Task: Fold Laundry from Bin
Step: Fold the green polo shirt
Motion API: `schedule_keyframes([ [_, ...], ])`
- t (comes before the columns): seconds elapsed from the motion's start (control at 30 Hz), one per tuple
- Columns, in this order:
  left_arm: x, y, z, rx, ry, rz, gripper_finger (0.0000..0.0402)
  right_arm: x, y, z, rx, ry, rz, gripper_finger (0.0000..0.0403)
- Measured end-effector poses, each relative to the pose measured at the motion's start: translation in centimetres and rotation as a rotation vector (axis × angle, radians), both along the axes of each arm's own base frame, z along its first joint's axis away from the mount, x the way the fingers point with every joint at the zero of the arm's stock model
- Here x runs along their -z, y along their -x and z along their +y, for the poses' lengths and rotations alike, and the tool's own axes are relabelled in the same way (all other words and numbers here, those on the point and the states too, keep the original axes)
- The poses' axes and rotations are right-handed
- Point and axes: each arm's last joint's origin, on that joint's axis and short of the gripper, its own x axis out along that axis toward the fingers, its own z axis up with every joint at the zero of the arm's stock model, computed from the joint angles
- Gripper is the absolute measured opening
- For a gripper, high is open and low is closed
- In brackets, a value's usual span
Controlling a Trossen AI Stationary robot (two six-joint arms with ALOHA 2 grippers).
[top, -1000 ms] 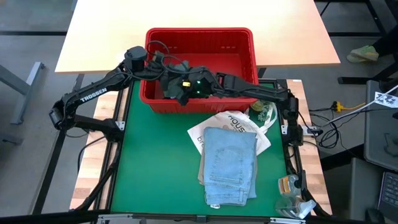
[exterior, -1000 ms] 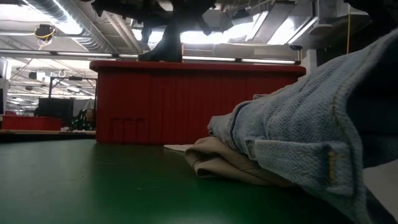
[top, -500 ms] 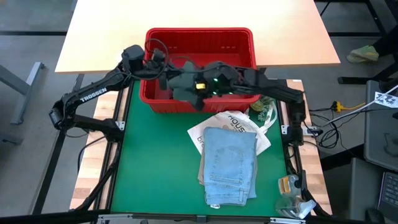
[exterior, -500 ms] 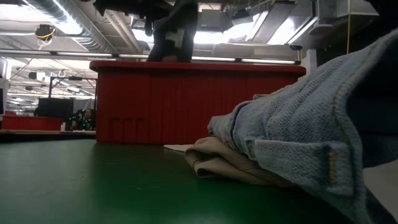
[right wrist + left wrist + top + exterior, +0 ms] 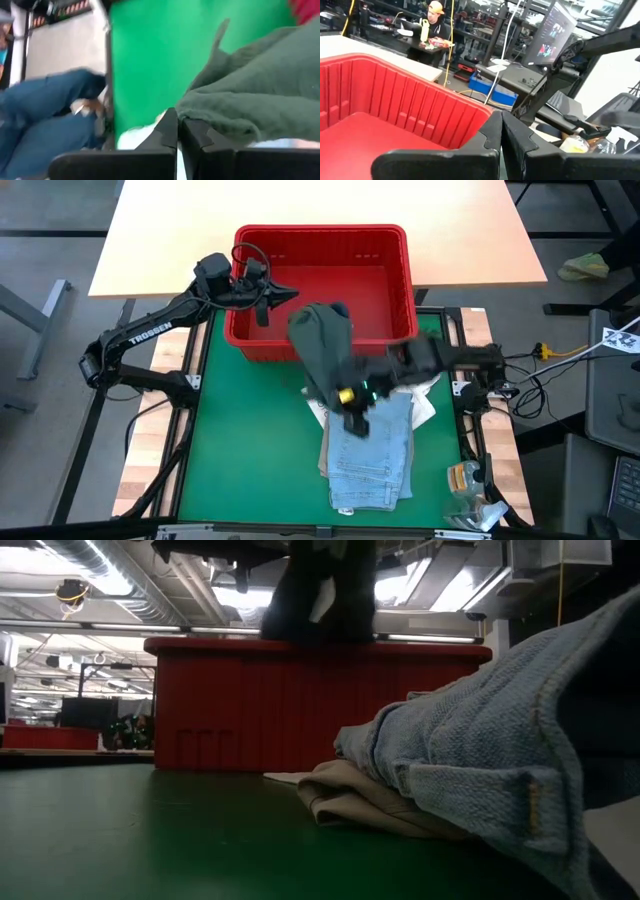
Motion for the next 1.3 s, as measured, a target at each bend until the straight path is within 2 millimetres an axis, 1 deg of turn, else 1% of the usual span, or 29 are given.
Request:
schedule_keyframes([
  [0.13, 0.0, -0.2, -0.3, 0.013, 0.0, 0.0, 0.0, 0.6, 1.3, 4.8, -0.052, -0.036, 0.053, 0.0004],
  [0.23, 0.0, -0.4, -0.5, 0.023, -0.001, -0.001, 0.0, 0.6, 2.9, 8.3, -0.079, -0.061, 0.073, 0.0003],
  [0.33, 0.0, -0.6, -0.9, 0.051, -0.001, -0.001, 0.0, 0.6, 4.9, 11.6, -0.114, -0.069, 0.084, 0.0004],
  [0.47, 0.0, -1.3, -2.3, 0.172, 0.002, -0.004, 0.0, 0.7, 7.8, 15.3, -0.109, -0.076, 0.094, 0.0006],
  [0.57, 0.0, -2.1, -3.9, 0.242, 0.002, -0.004, 0.0, 0.7, 9.5, 17.2, -0.037, -0.065, 0.069, 0.0006],
  [0.67, 0.0, -2.9, -5.8, 0.319, -0.006, -0.004, 0.0, 1.5, 10.7, 18.6, 0.056, -0.042, 0.046, 0.0007],
  [0.8, 0.2, -4.1, -8.8, 0.437, -0.035, 0.001, 0.0005, 3.1, 11.8, 20.2, 0.142, -0.047, 0.074, 0.0007],
  [0.97, 0.6, -5.3, -12.6, 0.514, -0.038, 0.013, 0.0045, 6.1, 12.6, 21.7, 0.204, -0.055, 0.168, 0.0007],
  [1.13, 1.6, -6.5, -15.8, 0.527, -0.036, 0.052, 0.0088, 9.2, 12.8, 22.8, 0.235, -0.092, 0.27, 0.0007],
  [1.3, 3.4, -8.3, -17.8, 0.436, -0.046, 0.119, 0.01, 11.9, 12.6, 23.4, 0.237, -0.121, 0.343, 0.0007],
])
